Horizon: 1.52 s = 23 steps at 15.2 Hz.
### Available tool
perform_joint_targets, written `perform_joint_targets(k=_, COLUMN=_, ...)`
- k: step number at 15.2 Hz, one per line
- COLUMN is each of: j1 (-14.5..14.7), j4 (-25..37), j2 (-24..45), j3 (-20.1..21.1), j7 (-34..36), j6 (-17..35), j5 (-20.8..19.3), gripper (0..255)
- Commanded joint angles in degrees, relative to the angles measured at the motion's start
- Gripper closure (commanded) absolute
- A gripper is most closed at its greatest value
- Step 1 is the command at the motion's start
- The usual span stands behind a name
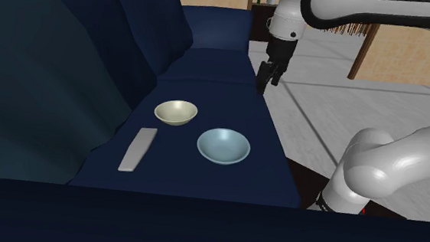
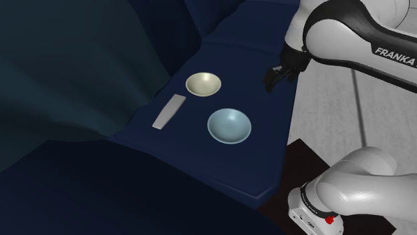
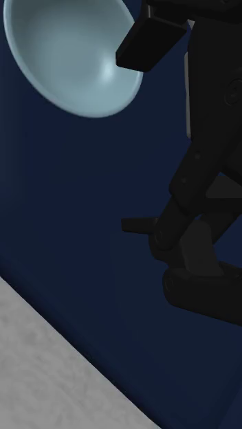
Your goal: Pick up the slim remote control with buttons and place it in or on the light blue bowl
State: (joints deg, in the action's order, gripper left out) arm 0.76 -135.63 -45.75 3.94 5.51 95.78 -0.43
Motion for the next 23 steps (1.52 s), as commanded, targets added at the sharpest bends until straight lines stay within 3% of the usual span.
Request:
perform_joint_targets(k=1, j1=0.0, j4=0.0, j2=0.0, j3=0.0, j7=0.0, j6=0.0, j5=0.0, gripper=0)
perform_joint_targets(k=8, j1=-0.8, j4=1.6, j2=7.8, j3=10.4, j7=17.4, j6=4.9, j5=5.2, gripper=0)
perform_joint_targets(k=13, j1=-2.2, j4=5.8, j2=16.3, j3=17.6, j7=29.9, j6=8.4, j5=6.7, gripper=0)
perform_joint_targets(k=18, j1=-4.2, j4=12.3, j2=27.0, j3=24.3, j7=43.0, j6=11.4, j5=5.4, gripper=0)
perform_joint_targets(k=23, j1=-5.5, j4=21.1, j2=39.7, j3=29.9, j7=57.0, j6=13.1, j5=0.4, gripper=0)
